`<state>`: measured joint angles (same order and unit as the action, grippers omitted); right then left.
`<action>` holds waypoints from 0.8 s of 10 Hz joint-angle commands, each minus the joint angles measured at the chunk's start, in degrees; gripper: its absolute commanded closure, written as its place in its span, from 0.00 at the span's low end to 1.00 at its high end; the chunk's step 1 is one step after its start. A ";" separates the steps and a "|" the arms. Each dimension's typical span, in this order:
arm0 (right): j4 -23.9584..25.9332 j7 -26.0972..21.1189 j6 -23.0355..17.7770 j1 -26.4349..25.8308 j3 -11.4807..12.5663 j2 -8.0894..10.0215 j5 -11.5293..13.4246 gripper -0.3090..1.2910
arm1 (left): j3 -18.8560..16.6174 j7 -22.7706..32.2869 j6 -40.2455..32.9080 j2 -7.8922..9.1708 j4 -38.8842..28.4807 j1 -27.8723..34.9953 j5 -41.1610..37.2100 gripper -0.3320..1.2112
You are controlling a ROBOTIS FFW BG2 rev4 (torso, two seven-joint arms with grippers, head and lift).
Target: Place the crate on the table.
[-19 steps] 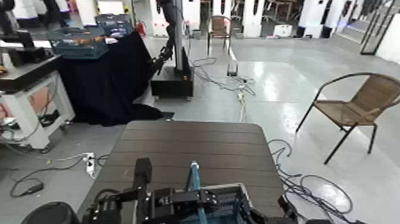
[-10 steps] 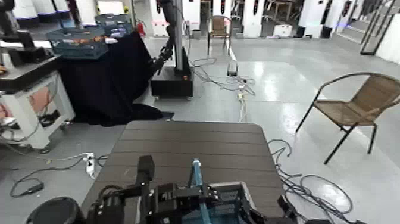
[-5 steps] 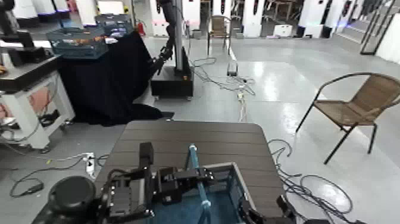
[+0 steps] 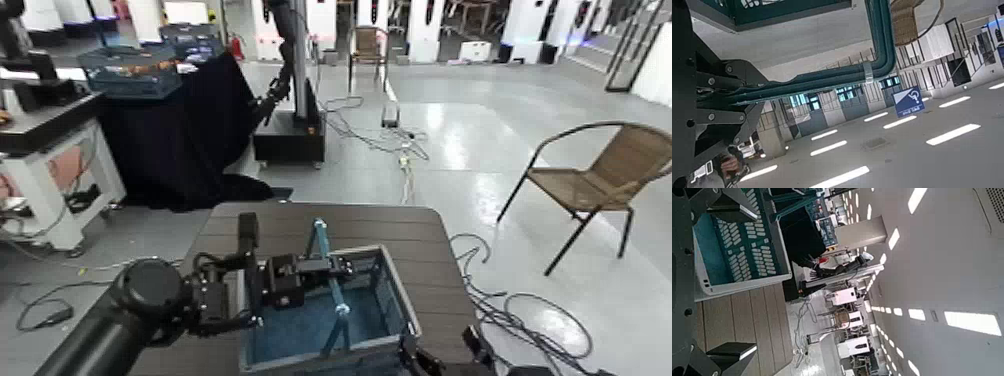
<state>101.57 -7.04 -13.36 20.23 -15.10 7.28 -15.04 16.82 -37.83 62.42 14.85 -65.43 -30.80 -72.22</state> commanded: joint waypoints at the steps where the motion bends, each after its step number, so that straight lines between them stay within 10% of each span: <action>1: -0.06 0.01 0.00 -0.19 -0.19 0.01 -0.07 0.29 | 2.16 -1.90 -1.60 -0.79 5.49 -3.66 1.82 0.96; 8: -0.32 0.01 -0.18 -0.89 -0.98 0.36 -0.34 0.29 | 6.38 -6.73 -5.38 -2.72 18.15 -10.34 4.63 0.96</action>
<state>101.26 -7.03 -13.44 19.44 -15.95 7.58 -15.38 22.89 -44.58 57.45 12.26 -48.25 -40.63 -67.60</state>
